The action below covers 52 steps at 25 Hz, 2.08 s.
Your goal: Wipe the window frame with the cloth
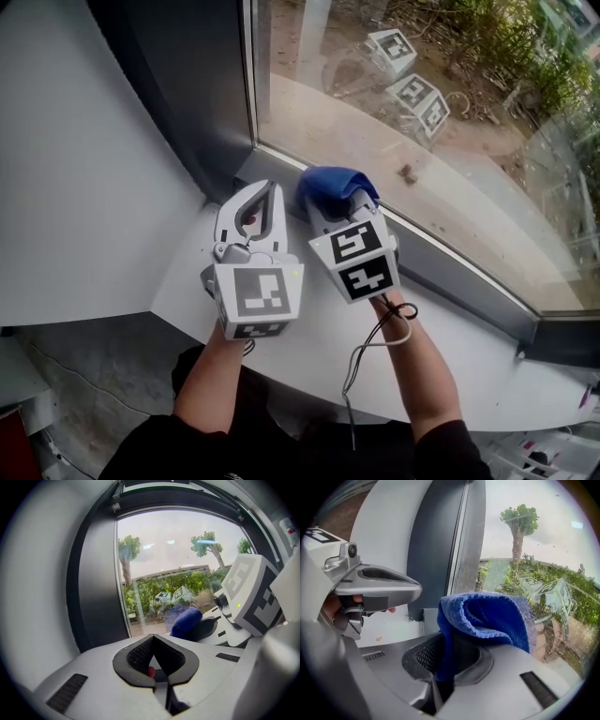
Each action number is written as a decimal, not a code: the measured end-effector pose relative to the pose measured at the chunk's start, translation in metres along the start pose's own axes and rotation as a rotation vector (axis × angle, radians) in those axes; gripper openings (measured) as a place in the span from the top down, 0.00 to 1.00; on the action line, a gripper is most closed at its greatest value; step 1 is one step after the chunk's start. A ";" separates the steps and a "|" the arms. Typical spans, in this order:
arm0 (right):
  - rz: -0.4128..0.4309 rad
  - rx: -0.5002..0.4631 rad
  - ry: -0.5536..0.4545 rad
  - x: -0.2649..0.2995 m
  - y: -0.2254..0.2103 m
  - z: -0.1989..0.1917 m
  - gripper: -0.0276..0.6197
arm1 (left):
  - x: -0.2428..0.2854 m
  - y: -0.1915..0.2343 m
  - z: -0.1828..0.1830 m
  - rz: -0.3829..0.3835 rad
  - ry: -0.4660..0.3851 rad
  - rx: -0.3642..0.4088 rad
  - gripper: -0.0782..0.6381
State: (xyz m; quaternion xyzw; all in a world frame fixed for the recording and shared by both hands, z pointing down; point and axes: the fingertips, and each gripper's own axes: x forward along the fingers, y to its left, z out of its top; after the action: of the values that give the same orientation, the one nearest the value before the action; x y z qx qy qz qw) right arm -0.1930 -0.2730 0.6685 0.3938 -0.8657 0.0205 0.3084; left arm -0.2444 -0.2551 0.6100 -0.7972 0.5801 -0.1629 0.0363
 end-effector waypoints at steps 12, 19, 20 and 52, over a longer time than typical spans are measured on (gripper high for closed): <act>-0.051 0.003 0.012 -0.028 -0.019 -0.033 0.90 | 0.005 -0.041 -0.001 -0.074 0.008 0.018 0.88; -0.070 0.021 0.018 -0.038 -0.026 -0.044 0.90 | 0.007 -0.058 0.000 -0.116 0.001 0.028 0.88; -0.073 0.023 0.017 -0.040 -0.027 -0.045 0.90 | 0.006 -0.060 0.001 -0.122 0.001 0.031 0.88; -0.150 0.098 0.028 -0.082 -0.050 -0.081 0.90 | 0.009 -0.113 -0.006 -0.231 0.009 0.120 0.88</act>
State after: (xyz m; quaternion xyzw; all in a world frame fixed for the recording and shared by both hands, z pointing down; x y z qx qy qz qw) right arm -0.0751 -0.2294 0.6786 0.4720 -0.8273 0.0453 0.3012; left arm -0.1404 -0.2259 0.6450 -0.8543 0.4739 -0.2042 0.0624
